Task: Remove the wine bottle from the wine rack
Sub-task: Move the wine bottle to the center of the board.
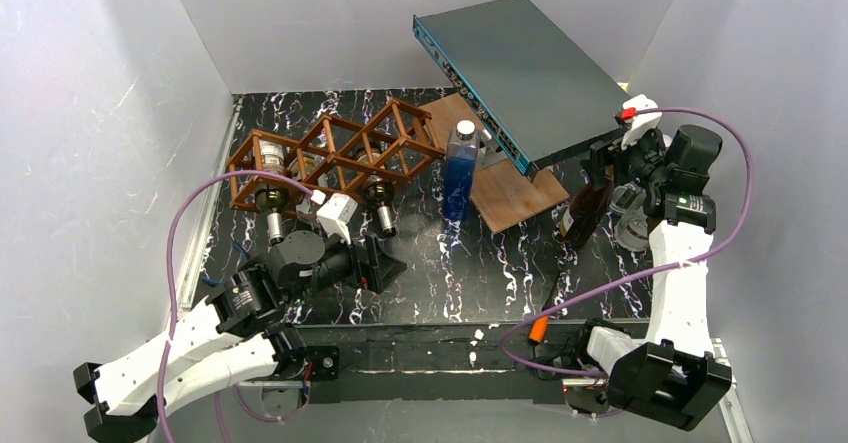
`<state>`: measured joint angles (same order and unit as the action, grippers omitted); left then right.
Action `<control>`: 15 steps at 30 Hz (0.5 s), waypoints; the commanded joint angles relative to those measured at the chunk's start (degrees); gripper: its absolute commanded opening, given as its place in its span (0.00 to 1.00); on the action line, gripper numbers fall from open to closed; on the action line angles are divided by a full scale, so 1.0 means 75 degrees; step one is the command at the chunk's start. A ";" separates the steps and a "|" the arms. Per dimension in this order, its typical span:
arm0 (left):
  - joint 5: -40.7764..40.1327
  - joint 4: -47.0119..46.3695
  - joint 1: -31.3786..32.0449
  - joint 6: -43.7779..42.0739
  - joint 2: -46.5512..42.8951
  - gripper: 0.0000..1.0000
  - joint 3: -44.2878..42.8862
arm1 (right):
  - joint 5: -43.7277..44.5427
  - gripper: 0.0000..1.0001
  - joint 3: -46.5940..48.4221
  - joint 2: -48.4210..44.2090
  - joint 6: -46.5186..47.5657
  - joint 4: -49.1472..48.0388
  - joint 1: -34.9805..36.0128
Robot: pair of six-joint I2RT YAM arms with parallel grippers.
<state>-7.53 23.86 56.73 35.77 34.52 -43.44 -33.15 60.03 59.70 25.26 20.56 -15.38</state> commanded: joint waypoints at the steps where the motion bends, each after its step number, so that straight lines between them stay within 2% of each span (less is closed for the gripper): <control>1: -0.0033 -0.0063 0.0009 -0.0106 -0.0112 0.86 0.0050 | 0.0095 0.88 0.0483 -0.0147 -0.0188 -0.0034 -0.0024; 10: -0.0102 0.0014 0.0012 -0.0335 -0.0257 0.87 0.0067 | -0.0025 0.98 0.1402 -0.0363 0.0101 0.1147 -0.0039; 13: -0.0401 0.0197 0.0014 -0.0622 -0.0522 0.96 0.0073 | -0.0075 0.98 0.2287 -0.0444 0.0271 0.2130 -0.0037; 15: -0.0535 0.0316 0.0008 -0.0711 -0.0786 0.98 0.0079 | -0.0197 0.98 0.2934 -0.0358 0.0191 0.2705 -0.0042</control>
<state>-8.93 24.71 56.73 32.34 30.85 -43.42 -33.17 75.66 57.34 26.57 35.24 -15.38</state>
